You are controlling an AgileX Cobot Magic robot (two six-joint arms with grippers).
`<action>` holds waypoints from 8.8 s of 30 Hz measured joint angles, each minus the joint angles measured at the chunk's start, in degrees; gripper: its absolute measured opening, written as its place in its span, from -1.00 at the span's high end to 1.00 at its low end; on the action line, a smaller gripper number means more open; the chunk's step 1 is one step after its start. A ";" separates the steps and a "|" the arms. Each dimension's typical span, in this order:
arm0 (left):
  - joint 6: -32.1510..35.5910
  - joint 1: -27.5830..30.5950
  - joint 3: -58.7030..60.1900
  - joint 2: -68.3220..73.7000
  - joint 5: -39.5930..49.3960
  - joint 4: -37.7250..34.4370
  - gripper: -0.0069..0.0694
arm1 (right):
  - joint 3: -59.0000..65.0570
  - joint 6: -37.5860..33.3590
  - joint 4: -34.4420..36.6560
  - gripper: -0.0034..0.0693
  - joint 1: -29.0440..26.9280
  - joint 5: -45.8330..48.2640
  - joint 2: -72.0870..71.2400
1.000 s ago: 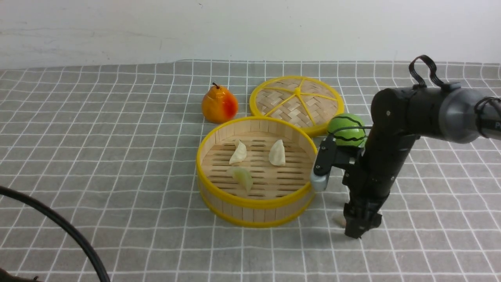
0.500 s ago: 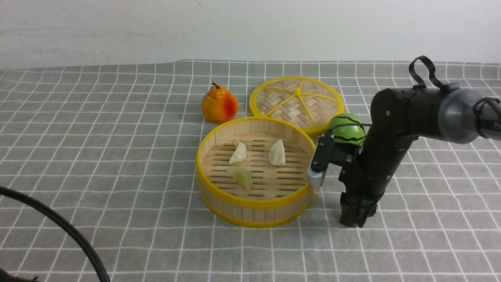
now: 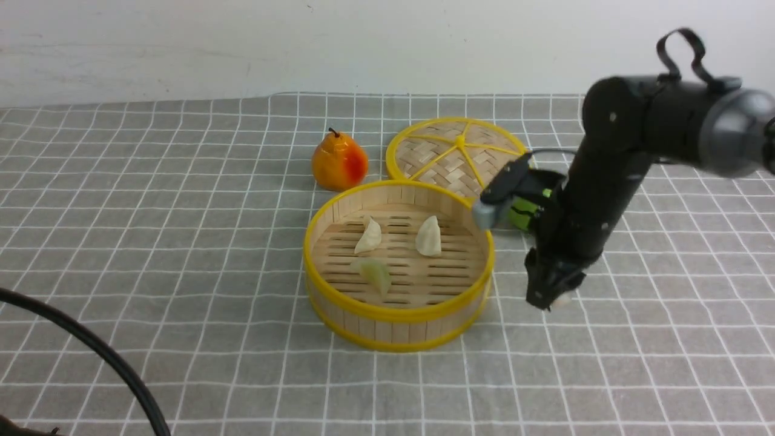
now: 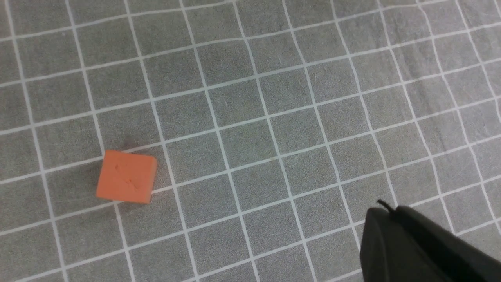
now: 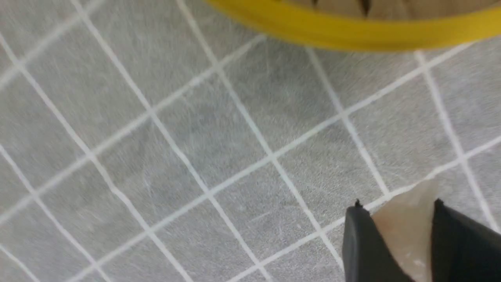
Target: Put the dumplings into the steamer on the table with the grey tablecloth.
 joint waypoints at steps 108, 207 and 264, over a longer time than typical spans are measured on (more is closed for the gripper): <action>8.61 0.00 23.33 -18.19 -39.61 -8.07 0.59 | 90.71 21.78 3.51 0.91 -17.25 -55.42 -107.63; 1.03 28.79 45.98 -39.35 -40.38 0.05 0.86 | 95.62 40.66 -9.17 0.79 -21.12 -43.41 -114.22; 1.03 28.79 45.98 -39.35 -40.43 -0.14 0.81 | 95.62 40.66 -9.17 0.62 -21.12 -43.41 -114.22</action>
